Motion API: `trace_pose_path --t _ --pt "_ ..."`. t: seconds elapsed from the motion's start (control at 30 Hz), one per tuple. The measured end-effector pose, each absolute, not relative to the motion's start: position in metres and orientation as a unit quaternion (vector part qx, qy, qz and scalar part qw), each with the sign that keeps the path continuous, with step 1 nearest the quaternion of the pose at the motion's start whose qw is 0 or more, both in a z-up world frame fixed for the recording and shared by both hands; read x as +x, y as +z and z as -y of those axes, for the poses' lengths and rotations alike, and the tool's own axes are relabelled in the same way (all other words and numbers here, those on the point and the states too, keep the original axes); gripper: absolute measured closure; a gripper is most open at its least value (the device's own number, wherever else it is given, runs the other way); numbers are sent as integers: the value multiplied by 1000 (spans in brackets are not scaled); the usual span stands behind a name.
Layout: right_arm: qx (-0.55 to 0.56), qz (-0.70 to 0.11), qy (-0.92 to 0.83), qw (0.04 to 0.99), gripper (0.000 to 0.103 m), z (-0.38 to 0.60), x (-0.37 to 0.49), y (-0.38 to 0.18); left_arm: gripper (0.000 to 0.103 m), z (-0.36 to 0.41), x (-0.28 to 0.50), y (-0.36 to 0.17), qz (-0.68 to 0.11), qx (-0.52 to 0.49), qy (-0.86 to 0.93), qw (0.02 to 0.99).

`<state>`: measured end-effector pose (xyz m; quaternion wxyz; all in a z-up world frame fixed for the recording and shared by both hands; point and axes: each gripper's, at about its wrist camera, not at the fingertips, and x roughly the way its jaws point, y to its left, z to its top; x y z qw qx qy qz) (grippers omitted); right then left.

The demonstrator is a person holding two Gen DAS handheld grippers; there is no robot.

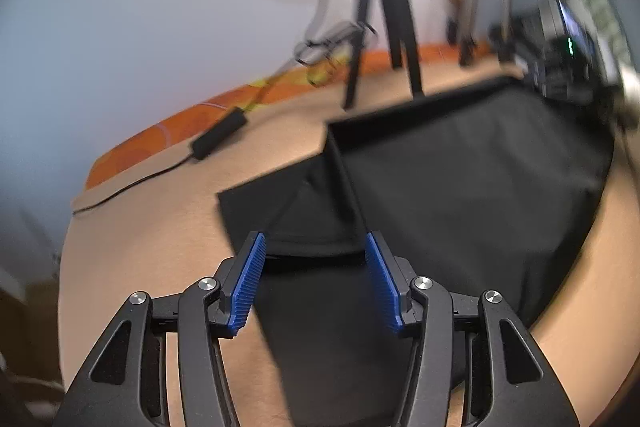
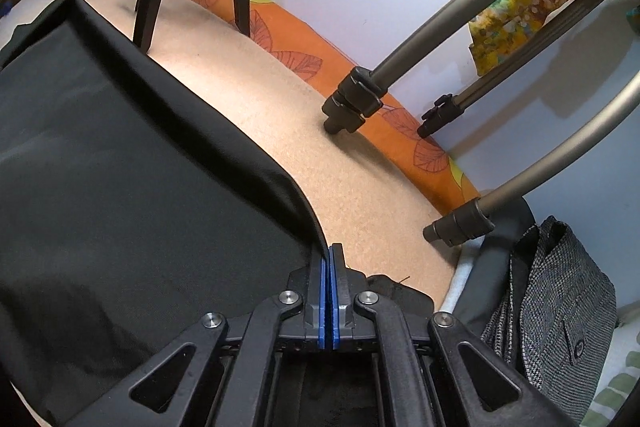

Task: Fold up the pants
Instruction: 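Lift the pants and fold them in half, laying the held edges together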

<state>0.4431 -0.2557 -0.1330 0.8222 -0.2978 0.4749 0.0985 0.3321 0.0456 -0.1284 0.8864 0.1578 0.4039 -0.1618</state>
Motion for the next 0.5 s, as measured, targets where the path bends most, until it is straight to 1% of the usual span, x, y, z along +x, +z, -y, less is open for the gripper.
trace_pose_path --t 0.13,0.2,0.3,0.4,0.5 --pt "-297 -476 97 822 103 258 443 -133 51 -26 337 -142 -407 217 -163 872" --pt "-299 -475 96 822 103 256 442 -134 49 -32 350 -149 -411 235 -117 873" --pt "-295 -474 96 824 103 258 442 -132 50 -64 380 -139 -405 169 -23 898" --pt "-295 -473 97 824 103 259 443 -132 50 -98 394 -123 -395 86 9 915" --pt "-296 -472 99 825 103 263 447 -134 50 -110 392 -113 -389 68 17 918"
